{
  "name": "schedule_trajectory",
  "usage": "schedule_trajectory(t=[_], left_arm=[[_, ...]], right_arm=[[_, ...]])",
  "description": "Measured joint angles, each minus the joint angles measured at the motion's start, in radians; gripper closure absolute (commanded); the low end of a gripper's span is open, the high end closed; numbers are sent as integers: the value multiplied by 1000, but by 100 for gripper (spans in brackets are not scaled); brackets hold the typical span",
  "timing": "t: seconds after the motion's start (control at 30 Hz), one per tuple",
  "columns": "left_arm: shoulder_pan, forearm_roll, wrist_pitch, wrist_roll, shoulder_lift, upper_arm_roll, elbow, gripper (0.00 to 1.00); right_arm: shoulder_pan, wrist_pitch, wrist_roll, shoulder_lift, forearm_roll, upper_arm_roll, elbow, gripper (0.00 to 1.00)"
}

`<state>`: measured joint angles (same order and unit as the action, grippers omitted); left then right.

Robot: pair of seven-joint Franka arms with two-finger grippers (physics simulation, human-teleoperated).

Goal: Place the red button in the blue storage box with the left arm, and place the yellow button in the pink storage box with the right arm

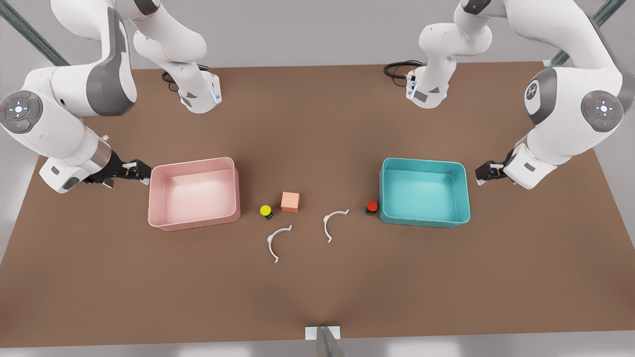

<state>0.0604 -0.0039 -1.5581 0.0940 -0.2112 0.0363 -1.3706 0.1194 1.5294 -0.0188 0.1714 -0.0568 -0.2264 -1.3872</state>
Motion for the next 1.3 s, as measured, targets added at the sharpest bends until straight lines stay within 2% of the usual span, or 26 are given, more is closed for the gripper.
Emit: schedule_trajectory(t=[0.07,0.17,0.37,0.43,0.57,0.73,0.9,1.07,1.3], left_arm=[[16,1,-5,-8,-55,55,3,0],[200,-4,-79,-45,-212,115,13,0],[282,16,-283,-293,-334,124,-33,0],[288,30,-347,-381,-343,123,-80,0],[300,46,-472,-547,-343,124,-190,0],[311,51,-608,-721,-334,125,-316,0],[314,50,-710,-855,-342,124,-401,0],[315,52,-774,-959,-354,123,-449,0],[310,55,-807,-1064,-390,123,-455,0]], right_arm=[[-1,2,-1,0,-1,-1,0,0],[-24,13,-5,20,-6,-7,2,0],[-302,158,-41,238,-16,-9,-7,0],[-367,230,-73,276,-25,-10,-65,0],[-382,394,-133,300,-34,-10,-196,0],[-385,560,-181,332,-76,-22,-248,0],[-377,639,-123,366,-140,-28,-260,0],[-311,682,-52,321,-156,-116,-368,0],[-291,811,48,394,-161,-127,-410,0]])
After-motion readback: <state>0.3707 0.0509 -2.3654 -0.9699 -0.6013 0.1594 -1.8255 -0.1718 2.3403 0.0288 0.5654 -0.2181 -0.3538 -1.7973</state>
